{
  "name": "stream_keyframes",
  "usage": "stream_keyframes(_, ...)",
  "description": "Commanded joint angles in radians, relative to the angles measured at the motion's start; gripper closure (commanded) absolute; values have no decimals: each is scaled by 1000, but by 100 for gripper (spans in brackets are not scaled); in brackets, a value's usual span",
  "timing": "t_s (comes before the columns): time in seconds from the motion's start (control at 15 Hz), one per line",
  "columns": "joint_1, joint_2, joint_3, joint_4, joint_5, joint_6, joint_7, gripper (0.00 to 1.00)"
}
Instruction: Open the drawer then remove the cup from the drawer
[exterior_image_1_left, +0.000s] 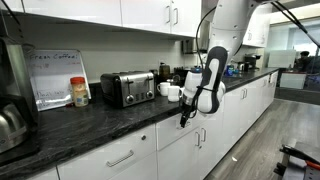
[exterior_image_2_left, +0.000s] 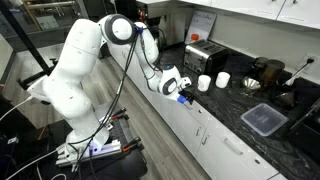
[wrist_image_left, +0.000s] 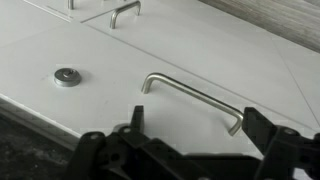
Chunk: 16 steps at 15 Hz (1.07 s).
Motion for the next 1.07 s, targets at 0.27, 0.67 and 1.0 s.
stream_keyframes(0.27,-33,-23,42,25,8,-53,-4,0)
stream_keyframes(0.67,-112,-200,159,-57,-26,-310,-28,0)
stream_keyframes(1.0,-198,-358,277,-91,-8,-568,-75,0)
